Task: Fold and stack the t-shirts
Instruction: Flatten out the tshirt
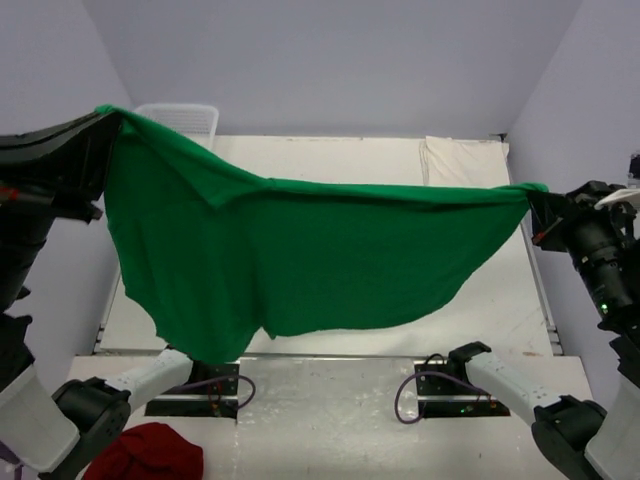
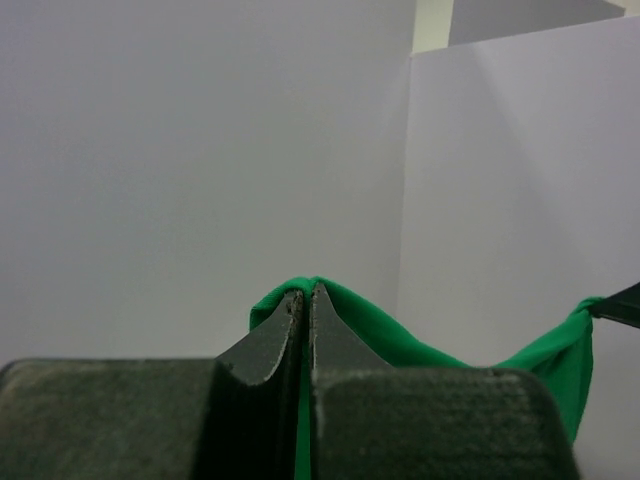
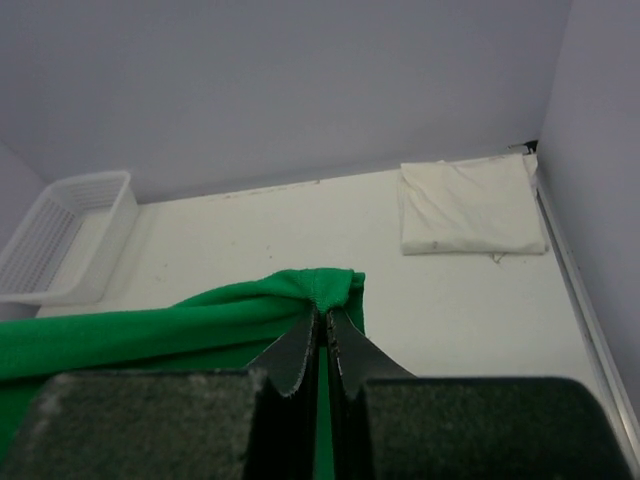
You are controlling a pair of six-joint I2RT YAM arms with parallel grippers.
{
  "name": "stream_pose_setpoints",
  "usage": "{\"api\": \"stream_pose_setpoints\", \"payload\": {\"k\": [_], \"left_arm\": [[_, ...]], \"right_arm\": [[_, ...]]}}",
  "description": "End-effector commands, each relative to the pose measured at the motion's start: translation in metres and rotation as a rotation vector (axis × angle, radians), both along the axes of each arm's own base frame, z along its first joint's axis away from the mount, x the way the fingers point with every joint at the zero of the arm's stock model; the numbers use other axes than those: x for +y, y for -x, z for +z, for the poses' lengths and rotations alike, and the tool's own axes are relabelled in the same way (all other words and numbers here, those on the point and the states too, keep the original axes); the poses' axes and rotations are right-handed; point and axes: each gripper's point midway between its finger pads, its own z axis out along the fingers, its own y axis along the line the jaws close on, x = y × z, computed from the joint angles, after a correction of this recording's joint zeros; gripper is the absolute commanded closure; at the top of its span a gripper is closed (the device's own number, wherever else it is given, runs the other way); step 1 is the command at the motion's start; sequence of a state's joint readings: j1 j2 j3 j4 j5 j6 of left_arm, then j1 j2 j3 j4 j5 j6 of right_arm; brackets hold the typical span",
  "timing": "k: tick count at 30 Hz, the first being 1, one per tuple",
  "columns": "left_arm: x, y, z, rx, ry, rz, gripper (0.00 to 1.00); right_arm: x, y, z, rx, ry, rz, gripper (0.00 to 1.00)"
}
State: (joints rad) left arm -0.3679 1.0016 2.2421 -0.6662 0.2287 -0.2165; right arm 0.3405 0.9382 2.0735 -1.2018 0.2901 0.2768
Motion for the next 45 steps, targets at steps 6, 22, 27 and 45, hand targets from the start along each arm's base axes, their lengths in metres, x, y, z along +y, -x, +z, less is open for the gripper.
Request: {"api": "stream_pose_setpoints", "payload": {"k": [6,22,27,45], "left_arm": [[-0.037,-0.185,-0.089,0.384,-0.089,0.172,1.0],[-0.041,-0.411,-0.412,1.038,-0.317,0.28,1.0],[-0.036,-0.433,-0.471,1.165,-0.353,0.245,1.0],[-0.04,-0.425,-0.537,1.288,-0.336,0.223,1.0]], "right_arm": [[0.014,-0.088,-0.083,0.268,0.085,-0.111,1.0],[0.042,-0.271,-0.261,0.799,0.222,-0.167,1.0],[0.04,-0.3,-0.291,0.888,0.238,-0.161,1.0],[0.008,-0.327,-0.354,1.0,0.18,-0.182,1.0]]}}
